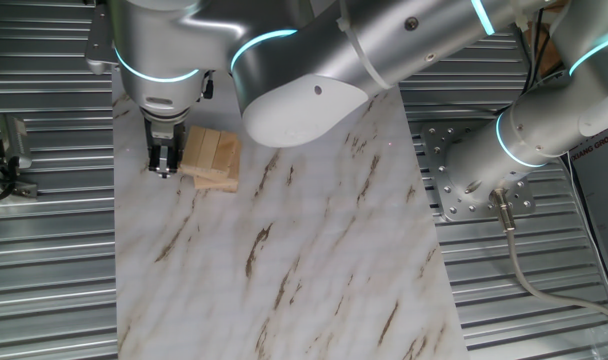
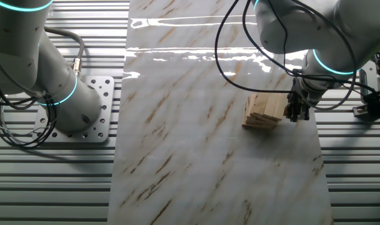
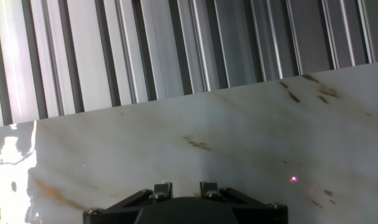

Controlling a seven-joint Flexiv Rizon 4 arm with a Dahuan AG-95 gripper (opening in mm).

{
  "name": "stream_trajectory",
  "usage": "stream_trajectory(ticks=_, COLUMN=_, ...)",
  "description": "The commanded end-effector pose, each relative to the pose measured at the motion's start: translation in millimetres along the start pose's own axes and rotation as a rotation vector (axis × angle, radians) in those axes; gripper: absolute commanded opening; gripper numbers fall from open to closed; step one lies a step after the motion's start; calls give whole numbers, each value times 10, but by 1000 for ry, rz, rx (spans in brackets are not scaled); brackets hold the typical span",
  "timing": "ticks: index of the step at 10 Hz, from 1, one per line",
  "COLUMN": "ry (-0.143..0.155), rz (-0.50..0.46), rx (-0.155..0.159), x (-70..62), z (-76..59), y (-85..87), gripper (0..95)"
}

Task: Play Jenga

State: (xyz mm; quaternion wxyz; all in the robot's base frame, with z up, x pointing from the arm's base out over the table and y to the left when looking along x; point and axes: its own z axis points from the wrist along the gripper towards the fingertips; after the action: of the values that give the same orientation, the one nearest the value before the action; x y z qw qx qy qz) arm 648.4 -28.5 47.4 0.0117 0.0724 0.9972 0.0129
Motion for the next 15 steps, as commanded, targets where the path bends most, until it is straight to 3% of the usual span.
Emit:
stream_trajectory(ticks=1, ry=0, rz=0, rx=0, x=-6, z=7, y=-2, gripper=0)
stream_trajectory(ticks=11, ry=3, rz=-3, rx=2, x=-53, z=-4, y=12, gripper=0)
stream_trajectory(ticks=15, ry=-11, rz=-7, rx=8, x=-53, z=-4, y=12, gripper=0)
